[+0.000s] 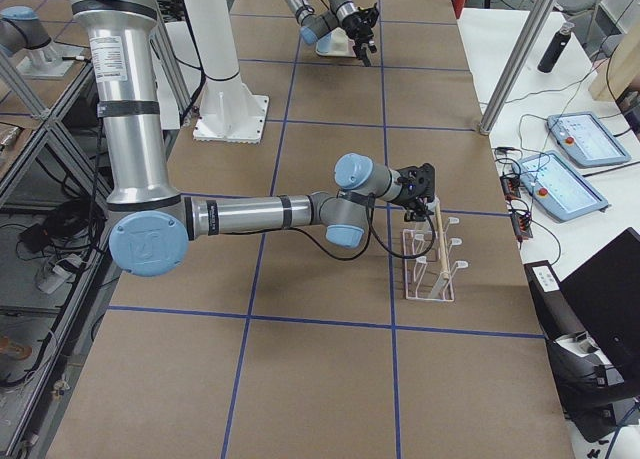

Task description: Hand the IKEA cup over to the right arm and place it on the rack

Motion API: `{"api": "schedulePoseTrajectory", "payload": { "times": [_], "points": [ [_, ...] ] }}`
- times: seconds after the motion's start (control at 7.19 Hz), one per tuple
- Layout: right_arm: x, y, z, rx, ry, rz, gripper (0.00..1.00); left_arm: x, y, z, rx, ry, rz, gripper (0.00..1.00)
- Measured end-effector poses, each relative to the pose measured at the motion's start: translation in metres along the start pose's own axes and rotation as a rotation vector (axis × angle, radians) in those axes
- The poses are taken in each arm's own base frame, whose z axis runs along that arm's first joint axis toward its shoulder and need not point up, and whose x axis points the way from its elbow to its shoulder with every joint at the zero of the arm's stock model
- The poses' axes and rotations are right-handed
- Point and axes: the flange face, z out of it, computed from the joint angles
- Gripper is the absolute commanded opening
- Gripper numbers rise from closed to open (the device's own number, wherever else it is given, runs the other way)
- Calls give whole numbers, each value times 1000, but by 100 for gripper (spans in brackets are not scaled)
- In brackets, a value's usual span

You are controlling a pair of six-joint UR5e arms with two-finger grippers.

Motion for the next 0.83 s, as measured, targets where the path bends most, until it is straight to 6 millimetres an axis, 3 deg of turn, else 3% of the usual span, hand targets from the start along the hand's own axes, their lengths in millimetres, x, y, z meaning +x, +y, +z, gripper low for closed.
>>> {"api": "schedulePoseTrajectory", "payload": {
  "times": [0.42, 0.83],
  "points": [
    [21, -3, -19, 13, 49, -45, 0, -4, -4, 2, 14, -34, 30, 100],
    [14, 1, -13, 19, 63, -49, 0, -13, -7, -3, 19, -50, 31, 100]
  ]
}}
